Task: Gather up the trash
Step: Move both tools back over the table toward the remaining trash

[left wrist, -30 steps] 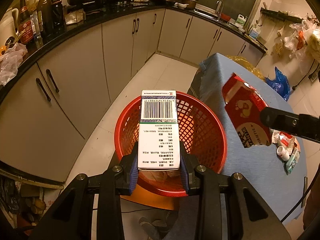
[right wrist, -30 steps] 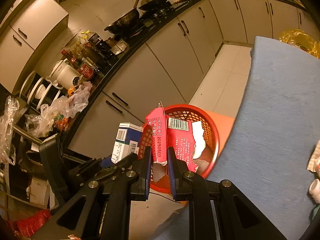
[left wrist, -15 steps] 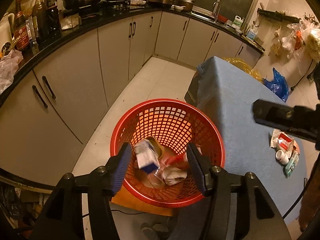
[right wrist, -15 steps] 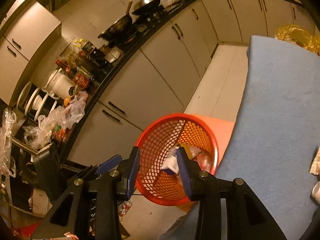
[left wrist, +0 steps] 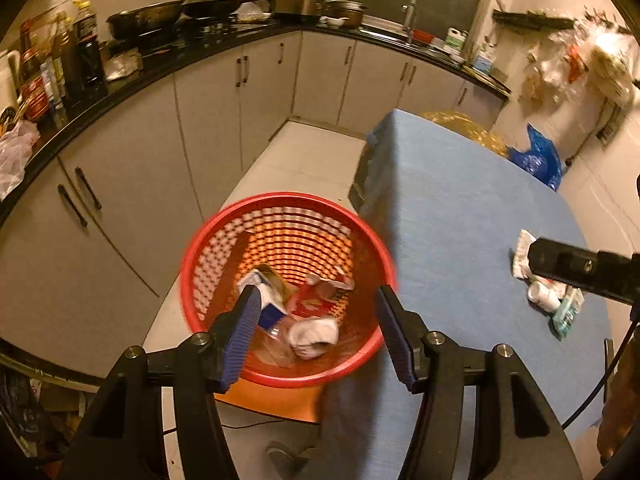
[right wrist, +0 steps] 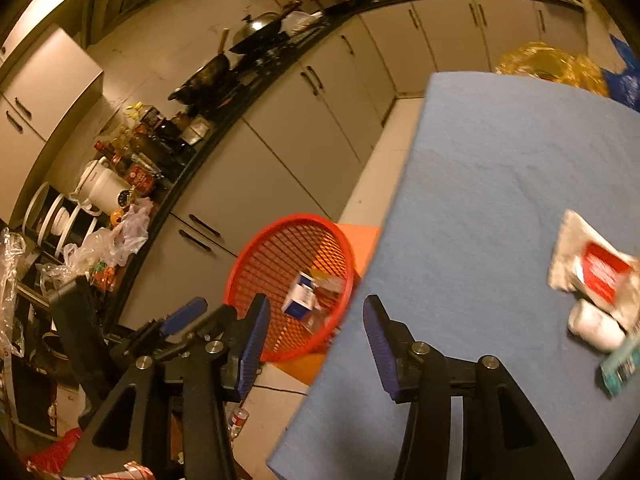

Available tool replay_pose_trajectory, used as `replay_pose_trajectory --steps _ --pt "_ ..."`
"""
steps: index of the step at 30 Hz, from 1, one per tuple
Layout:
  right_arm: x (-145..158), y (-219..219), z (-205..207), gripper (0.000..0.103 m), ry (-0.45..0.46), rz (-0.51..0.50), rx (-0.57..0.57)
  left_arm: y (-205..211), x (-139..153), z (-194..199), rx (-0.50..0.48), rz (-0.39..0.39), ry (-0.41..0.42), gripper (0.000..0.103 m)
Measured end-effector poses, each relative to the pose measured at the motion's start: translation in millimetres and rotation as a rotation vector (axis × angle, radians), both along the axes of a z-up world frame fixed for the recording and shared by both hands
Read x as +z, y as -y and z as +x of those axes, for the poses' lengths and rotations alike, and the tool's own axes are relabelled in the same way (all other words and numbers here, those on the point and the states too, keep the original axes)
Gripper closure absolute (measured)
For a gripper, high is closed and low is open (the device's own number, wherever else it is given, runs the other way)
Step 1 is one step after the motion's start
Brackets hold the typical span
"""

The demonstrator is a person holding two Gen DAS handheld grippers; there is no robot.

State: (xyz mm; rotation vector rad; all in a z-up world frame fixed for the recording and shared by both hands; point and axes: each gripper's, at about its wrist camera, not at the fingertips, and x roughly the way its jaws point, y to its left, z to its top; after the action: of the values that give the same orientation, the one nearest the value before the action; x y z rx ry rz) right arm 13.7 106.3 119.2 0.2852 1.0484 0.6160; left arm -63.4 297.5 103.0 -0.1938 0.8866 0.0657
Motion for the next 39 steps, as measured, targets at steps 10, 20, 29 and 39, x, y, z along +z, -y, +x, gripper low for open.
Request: replay_pose_trajectory --steps 10,20,29,39 --pt "-4 93 -30 0.044 -0.015 -0.021 -0.122 81 2 -3 -0.129 0.011 -0.013 0.045" --pt "-13 191 -58 0.044 -0.041 -0.011 -0.284 161 6 -1 -0.277 0.024 -0.028 0.044" --pt "-22 271 -76 0.044 -0.071 -0.005 -0.414 242 3 4 -0.457 -0.005 -0.058 0.029" --pt "-29 336 -88 0.044 -0.092 -0.026 -0.492 323 -24 23 -0.596 0.027 -0.097 0.023"
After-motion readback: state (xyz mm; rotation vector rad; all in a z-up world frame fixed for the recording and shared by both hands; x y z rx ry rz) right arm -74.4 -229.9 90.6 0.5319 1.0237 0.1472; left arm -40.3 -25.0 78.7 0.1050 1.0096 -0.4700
